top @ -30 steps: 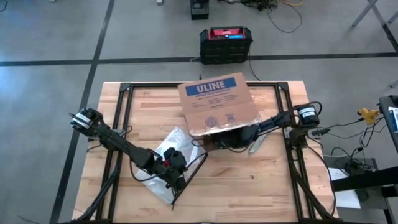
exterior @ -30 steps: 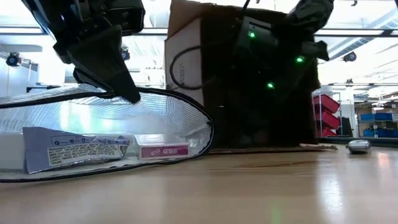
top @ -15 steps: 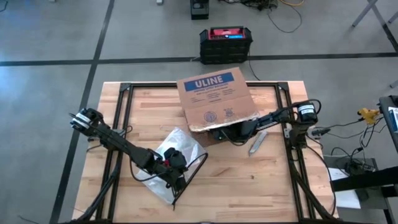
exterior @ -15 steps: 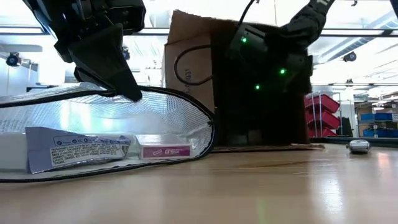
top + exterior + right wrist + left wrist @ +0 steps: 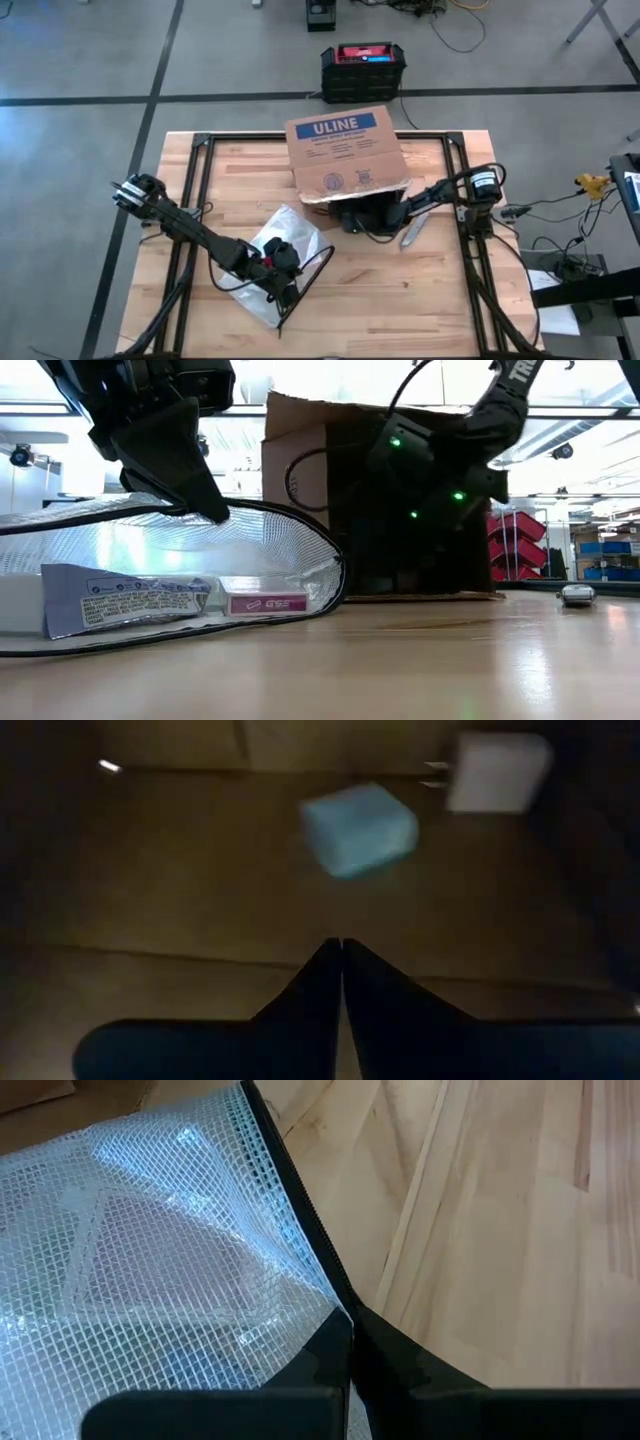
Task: Unpack boxes
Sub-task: Put the blue charger adapter into the white zip bag
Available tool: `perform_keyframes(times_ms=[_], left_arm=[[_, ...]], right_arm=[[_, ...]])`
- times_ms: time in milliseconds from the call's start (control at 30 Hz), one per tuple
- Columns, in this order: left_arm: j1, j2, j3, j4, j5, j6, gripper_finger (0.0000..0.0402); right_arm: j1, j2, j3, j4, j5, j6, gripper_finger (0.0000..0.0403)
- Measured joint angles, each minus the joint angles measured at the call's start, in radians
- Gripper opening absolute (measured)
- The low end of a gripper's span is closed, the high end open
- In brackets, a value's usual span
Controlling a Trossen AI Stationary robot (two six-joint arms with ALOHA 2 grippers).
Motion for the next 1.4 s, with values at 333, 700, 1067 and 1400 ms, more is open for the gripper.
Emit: perform_keyframes(times_ms=[333,700,1067,1400], left_arm=[[0.000,0.000,0.000,0.005,0.000,0.000,0.0000],[-0.001,0.000,0.000,0.005,0.000,-0.017,0.0000],[-0.001,0.000,0.000,0.005,0.001,-0.028,0.0000],[-0.001,0.000,0.000,0.003,0.024,-0.030,0.0000]], right_arm=[[0.049,-0.043,-0.031,-0.344,0.154,0.282,0.0000],[-0.029,-0.049,-0.028,-0.397,0.248,0.485,0.0000],[0.032,-0.060,-0.026,-0.939,0.269,1.099,0.0000],[-0.092,-0.082,0.082,-0.830,0.261,0.659,0.0000]])
